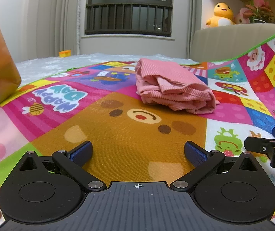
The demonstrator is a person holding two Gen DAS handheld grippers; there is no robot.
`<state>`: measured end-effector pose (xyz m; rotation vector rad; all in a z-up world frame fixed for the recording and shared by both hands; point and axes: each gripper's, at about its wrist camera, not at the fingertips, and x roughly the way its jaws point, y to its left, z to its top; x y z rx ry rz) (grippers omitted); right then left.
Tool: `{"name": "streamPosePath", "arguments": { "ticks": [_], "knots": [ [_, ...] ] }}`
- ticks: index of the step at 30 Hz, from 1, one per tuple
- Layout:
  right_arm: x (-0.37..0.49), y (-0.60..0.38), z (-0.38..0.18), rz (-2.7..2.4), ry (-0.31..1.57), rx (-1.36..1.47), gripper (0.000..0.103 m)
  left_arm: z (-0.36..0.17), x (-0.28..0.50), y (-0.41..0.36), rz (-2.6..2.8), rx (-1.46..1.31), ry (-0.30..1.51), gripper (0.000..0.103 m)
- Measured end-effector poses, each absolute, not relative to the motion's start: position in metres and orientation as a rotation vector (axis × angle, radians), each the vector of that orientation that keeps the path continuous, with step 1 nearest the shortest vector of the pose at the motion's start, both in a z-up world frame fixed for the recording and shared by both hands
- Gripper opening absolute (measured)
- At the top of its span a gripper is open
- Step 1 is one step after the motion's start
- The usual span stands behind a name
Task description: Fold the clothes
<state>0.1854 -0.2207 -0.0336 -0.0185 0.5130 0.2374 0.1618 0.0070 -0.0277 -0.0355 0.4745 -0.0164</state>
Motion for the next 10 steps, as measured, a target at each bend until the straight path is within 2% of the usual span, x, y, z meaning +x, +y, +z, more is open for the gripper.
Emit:
{"name": "streamPosePath", "arguments": {
  "ticks": [10],
  "knots": [
    [0.1858,-0.2217,-0.0338,0.241,0.513,-0.011,0.103,-0.0277,0.1613,0.0062,-0.014,-0.032,0.473,0.103]
  ]
}}
